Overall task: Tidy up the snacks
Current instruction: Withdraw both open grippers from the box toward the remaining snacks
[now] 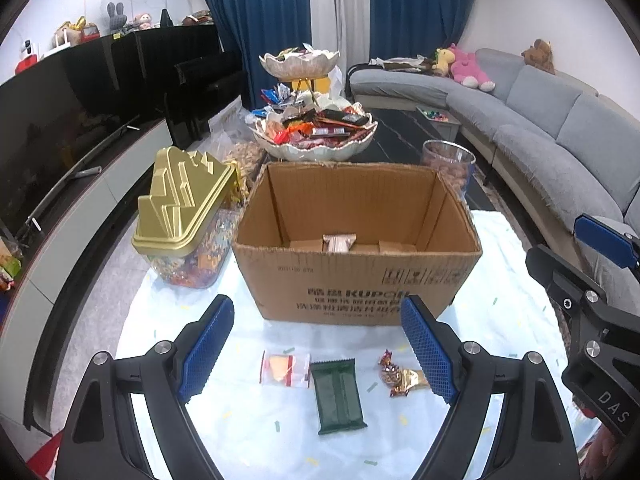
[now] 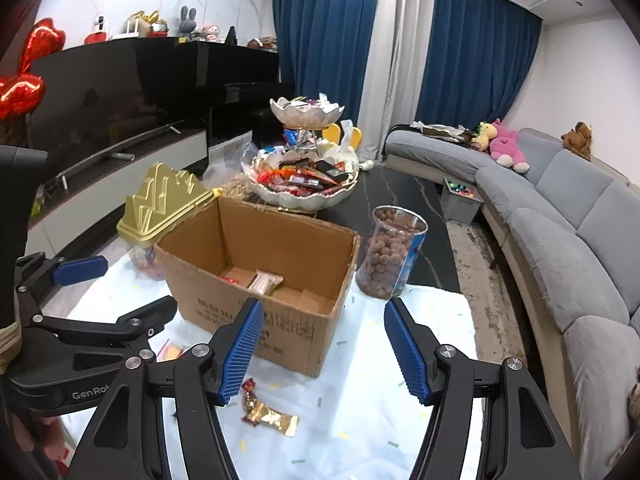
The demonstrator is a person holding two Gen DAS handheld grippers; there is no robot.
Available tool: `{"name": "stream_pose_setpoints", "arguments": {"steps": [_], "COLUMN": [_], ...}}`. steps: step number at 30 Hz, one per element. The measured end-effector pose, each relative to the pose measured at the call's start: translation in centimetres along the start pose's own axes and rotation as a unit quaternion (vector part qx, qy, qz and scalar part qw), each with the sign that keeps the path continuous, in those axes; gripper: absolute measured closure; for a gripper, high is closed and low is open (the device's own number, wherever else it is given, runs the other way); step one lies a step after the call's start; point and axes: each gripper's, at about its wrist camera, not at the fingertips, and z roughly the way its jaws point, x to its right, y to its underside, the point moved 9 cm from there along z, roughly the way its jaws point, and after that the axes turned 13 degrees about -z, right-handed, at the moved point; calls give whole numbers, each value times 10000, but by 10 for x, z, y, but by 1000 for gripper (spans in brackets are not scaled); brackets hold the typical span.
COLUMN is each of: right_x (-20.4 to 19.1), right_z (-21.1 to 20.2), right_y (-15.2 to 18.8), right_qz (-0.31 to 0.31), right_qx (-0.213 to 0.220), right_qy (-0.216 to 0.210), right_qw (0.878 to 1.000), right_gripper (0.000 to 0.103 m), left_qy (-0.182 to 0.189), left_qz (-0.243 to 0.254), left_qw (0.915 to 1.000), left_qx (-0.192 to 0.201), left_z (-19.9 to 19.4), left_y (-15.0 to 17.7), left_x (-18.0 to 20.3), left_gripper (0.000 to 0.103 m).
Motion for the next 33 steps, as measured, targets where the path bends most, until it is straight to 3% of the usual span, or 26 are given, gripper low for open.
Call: {"name": "stream_pose_setpoints", "arguments": {"steps": [8,15,33], "right_x": [-11,-23,-56], "right_z": [9,24,70], "right_y": [18,36,93], "right_qz": [-183,-606,-1445], "right_qx": [-181,-473,-1602], "right_qy": [-257,-510,-1418], "right_qw": [9993,9957,9661], "right_gripper": [39,39,39], "left_qy": [-161,-215,-310], "left_qz": [-36,-51,-46], "left_qw": [9997,9978,9839], "left_qx": [-184,-631,-1761], "left_z": [6,23,67], "left_y": [23,52,112], "left_x": [-4,-5,-1], "left_gripper": [18,18,19]}}
